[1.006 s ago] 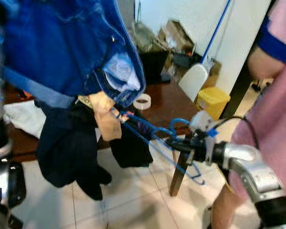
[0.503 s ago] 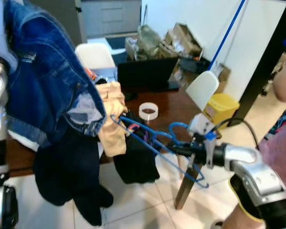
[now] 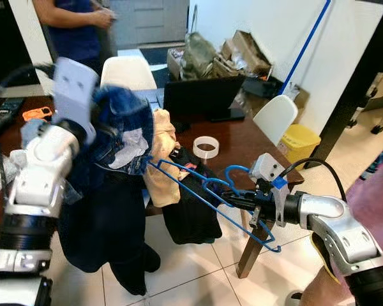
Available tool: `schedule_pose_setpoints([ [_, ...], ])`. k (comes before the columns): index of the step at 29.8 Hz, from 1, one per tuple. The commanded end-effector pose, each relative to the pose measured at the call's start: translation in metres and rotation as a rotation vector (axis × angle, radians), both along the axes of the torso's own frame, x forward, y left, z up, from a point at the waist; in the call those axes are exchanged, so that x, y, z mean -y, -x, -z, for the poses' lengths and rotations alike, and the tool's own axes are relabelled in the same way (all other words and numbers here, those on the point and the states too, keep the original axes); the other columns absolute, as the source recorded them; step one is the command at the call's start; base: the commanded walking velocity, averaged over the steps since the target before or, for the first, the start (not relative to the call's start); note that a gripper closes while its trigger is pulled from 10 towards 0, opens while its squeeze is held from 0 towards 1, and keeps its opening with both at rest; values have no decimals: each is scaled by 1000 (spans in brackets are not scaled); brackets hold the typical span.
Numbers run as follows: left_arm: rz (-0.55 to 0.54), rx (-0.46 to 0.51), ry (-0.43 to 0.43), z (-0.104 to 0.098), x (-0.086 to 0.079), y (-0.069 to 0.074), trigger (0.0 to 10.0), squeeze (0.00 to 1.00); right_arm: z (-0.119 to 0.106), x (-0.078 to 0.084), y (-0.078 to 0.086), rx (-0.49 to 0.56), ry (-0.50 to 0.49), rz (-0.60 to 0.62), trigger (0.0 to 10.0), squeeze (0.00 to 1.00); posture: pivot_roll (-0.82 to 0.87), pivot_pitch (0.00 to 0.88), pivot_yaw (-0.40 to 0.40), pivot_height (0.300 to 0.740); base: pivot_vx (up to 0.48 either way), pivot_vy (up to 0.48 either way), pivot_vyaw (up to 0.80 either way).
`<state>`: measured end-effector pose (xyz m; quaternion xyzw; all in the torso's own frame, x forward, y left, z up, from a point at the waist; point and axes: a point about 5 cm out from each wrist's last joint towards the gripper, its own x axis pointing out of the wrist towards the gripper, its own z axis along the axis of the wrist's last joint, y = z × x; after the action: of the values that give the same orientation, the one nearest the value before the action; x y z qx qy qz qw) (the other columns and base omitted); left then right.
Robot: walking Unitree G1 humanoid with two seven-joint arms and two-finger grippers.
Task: Hang hanger
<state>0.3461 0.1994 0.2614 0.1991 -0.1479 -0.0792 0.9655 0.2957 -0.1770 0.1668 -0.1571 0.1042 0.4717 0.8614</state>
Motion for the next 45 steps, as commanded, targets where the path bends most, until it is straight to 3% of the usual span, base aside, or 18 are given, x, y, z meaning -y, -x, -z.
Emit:
schedule_pose_setpoints([
  [1,-36,-1,-42,3,-3,-1,10000,1000,2,0,1,-6,20,4,10000,0,-26,0,18,740,0,0,0],
  [3,-254,-58,-241,23,-33,-6,10000,1000,4,1,0,-2,38,24,10000,0,-27,0,20,740,0,0,0],
  [5,-254,-58,-241,23,-33,-6,10000,1000,4,1,0,-2,38,24,10000,0,-27,0,20,740,0,0,0],
  [7,-332,-82,-244,28,-49,-6,10000,1000,4,2,0,0,43,32,10000,0,-28,0,22,740,0,0,0],
  [8,-485,-117,-279,37,-79,-1,10000,1000,4,3,0,1,48,42,10000,0,-28,0,21,740,0,0,0],
  [12,-555,-143,-291,41,-94,4,10000,1000,3,4,0,4,51,46,10000,0,-28,0,19,740,0,0,0],
  [13,-575,-151,-287,42,-99,6,10000,247,3,5,0,6,54,49,10000,0,-28,0,17,740,0,0,0],
  [15,-575,-151,-287,42,-99,6,10000,247,3,5,0,6,54,49,10000,0,-28,0,17,740,0,0,0],
  [16,-609,-155,-295,42,-106,8,10000,0,2,6,-1,9,58,54,10000,0,-28,0,17,740,0,0,0],
  [18,-632,-158,-302,42,-112,11,10000,0,2,6,-2,13,61,57,10000,0,-27,0,14,740,0,0,0],
  [22,-572,-135,-196,39,-112,10,10000,0,-2,6,-4,24,56,63,10000,0,-29,0,14,740,0,0,0],
  [23,-423,-102,-61,31,-94,7,10000,0,-3,6,-5,26,59,66,10000,0,-28,0,12,740,0,0,0],
  [24,-423,-102,-61,31,-94,7,10000,0,-3,6,-5,26,59,66,10000,0,-28,0,12,740,0,0,0],
  [26,-41,-39,182,11,-51,11,10000,0,-3,8,-6,29,66,74,10000,0,-29,0,11,740,0,0,0],
  [31,256,-21,314,-2,-21,24,10000,0,-3,8,-6,28,70,74,10000,0,-28,0,14,740,0,0,0],
  [32,414,-43,355,-3,-9,34,10000,0,-3,7,-5,25,77,65,10000,0,-28,0,14,740,0,0,0],
  [38,451,-74,318,2,-5,39,10000,0,-3,7,-4,21,78,58,10000,0,-29,0,13,740,0,0,0],
  [45,311,-171,202,24,-19,31,10000,0,-3,9,-5,23,88,58,10000,0,-29,0,12,740,0,0,0],
])
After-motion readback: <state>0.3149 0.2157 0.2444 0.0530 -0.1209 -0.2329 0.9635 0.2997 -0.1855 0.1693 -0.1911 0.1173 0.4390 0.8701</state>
